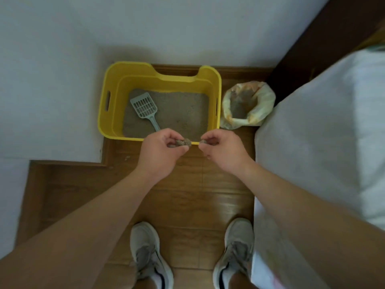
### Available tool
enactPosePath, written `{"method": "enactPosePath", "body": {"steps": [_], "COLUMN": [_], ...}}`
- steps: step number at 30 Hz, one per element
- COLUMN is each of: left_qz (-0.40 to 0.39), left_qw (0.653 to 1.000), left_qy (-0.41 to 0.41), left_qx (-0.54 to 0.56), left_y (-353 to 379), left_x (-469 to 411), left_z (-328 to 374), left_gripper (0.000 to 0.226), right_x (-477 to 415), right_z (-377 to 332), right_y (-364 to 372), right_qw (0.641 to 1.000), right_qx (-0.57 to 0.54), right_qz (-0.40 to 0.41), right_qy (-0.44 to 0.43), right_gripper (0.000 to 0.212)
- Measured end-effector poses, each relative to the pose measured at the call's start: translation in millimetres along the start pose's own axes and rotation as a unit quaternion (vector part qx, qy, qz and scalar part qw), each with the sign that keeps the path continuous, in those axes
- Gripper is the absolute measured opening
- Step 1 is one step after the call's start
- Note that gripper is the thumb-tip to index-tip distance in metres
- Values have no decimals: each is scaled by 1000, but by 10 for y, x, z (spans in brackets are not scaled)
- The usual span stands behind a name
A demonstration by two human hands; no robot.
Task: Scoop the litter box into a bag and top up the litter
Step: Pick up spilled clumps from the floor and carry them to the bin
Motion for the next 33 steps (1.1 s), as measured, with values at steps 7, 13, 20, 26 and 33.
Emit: {"method": "enactPosePath", "body": {"steps": [7,13,20,26,33], "left_qz": [-14,-18,-33,-25,-2], "left_qw": [998,997,993,993,993], "left_qy": [39,65,91,106,116], "left_qx": [37,44,62,35,39], "left_y": [-473,-922,-1460,-1938,-2447], "left_x": [391,750,1169,1596,2057], "left_z": [1102,1943,2743,3313,3856], "left_gripper": [27,25,19,18,18], "right_x": [645,1202,1776,2265,2809], "right_z": [-805,-1620,-2446,-3117,-3824], "right_y": [-711,-1158,-1556,-1791,-2056], "right_qw": [996,994,995,991,988], "right_qx": [-73,-85,-46,-39,-18], "right_qz": [55,62,82,105,129], "right_qy": [11,-14,-44,-68,-79], "right_gripper": [18,18,16,18,15]}}
Point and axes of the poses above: each hand's wrist, its own x-axis away from the middle knuckle, its own y-axis out of the palm, z = x × y, the point moved 6 cm from there along -x, towards the middle knuckle, and after that the axes turned 4 degrees about -x, right-handed, at the moved point
